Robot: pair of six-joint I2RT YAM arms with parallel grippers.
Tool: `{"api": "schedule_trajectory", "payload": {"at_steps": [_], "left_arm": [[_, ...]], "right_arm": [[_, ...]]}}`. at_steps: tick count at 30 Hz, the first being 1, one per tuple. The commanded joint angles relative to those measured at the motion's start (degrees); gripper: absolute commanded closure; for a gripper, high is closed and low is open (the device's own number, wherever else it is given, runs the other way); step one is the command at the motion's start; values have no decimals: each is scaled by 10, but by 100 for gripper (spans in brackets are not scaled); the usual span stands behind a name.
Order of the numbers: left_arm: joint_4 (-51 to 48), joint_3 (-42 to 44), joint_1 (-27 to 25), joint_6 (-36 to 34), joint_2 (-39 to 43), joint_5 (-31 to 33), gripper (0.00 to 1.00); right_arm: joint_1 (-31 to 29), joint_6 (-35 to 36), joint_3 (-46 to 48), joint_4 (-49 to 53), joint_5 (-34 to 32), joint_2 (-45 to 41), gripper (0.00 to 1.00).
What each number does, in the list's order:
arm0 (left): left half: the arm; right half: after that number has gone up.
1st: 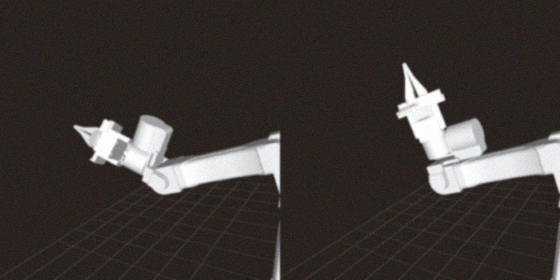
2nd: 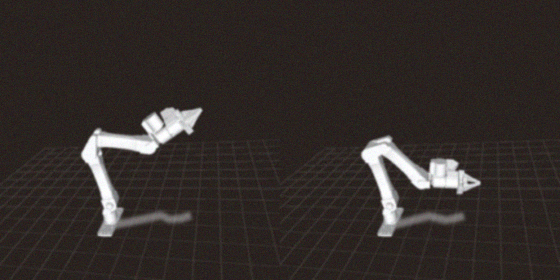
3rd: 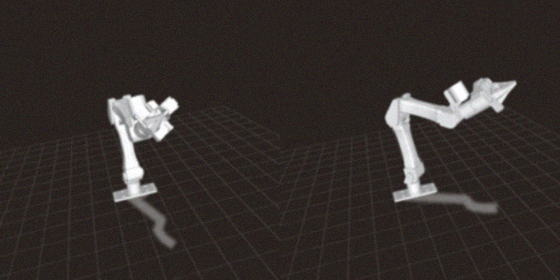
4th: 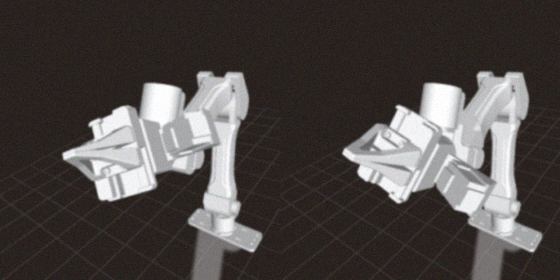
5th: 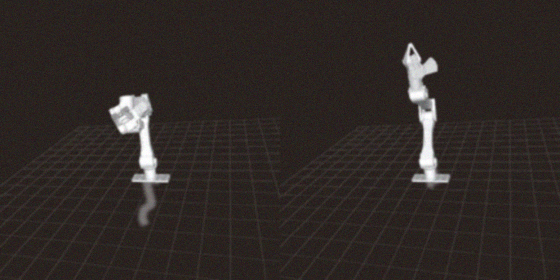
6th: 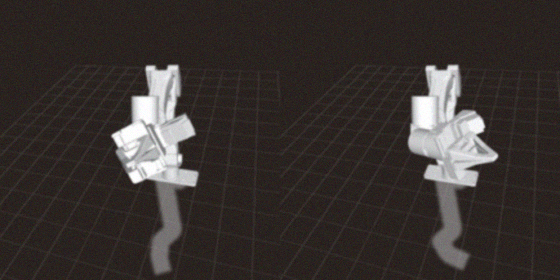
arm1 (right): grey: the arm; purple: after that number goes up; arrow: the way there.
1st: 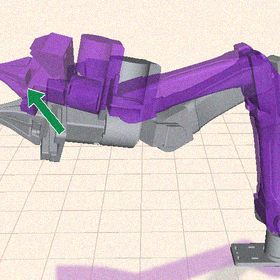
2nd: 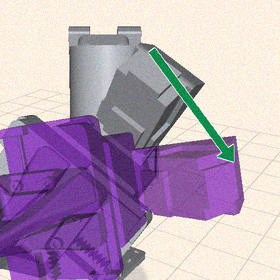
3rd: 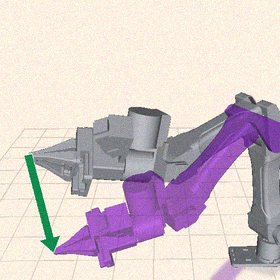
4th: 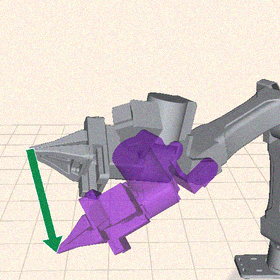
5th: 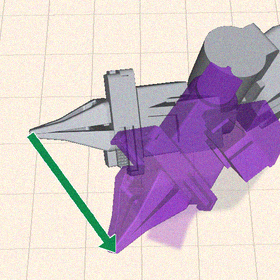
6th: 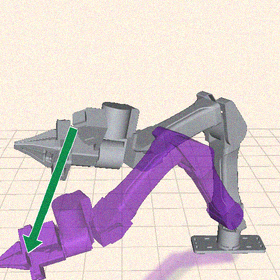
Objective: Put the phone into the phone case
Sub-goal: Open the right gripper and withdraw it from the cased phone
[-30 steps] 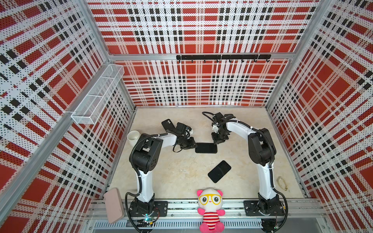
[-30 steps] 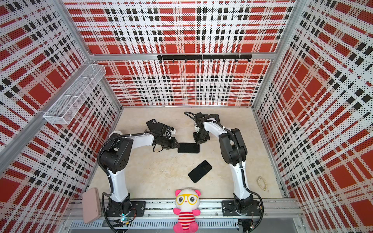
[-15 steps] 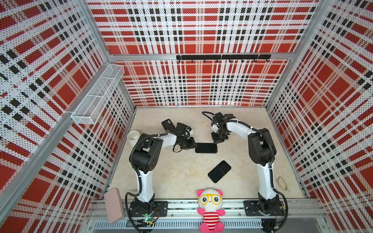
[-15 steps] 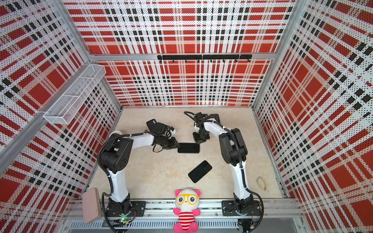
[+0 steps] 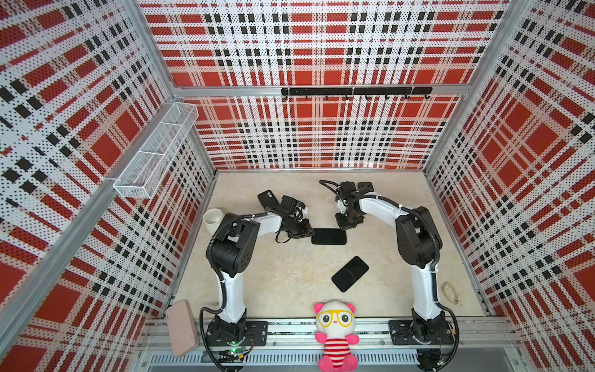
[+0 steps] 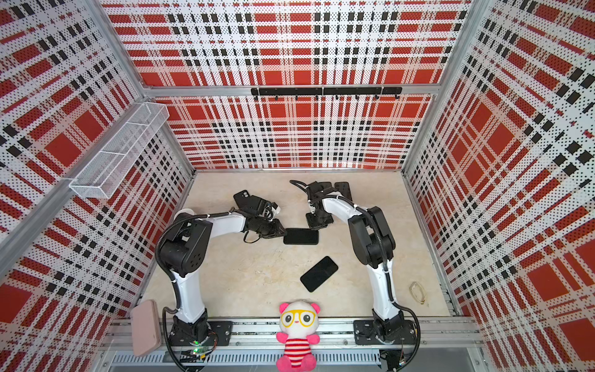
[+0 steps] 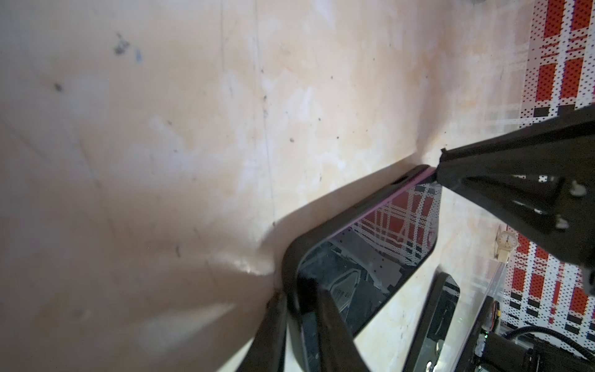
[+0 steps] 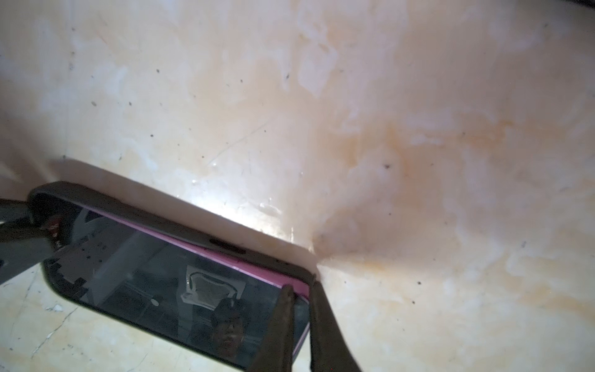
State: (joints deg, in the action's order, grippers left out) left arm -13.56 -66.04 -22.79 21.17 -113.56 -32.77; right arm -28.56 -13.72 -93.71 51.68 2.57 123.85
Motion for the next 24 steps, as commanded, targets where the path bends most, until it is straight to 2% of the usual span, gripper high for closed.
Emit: {"api": "schedule_trajectory", "payload": {"at_steps": [1,10,13,17,24], "left_arm": [[-9,-2,1,-3,-13,-5,78],[-9,-1,2,-3,-10,-6,78],[-9,-1,2,-3,-9,-6,78],[-9,-1,3,-3,-9,-6,78],[-9,-1,9,-3,0,-2,78]], "right_arm": [[-22,-7,78,56,-32,119,87],[-55,-20,141,25,17,172,86],[-52,-28,135,10,10,148,86],[-33,-21,56,40,-11,96,83],[-6,4,-160,103,-22,18,78]]}}
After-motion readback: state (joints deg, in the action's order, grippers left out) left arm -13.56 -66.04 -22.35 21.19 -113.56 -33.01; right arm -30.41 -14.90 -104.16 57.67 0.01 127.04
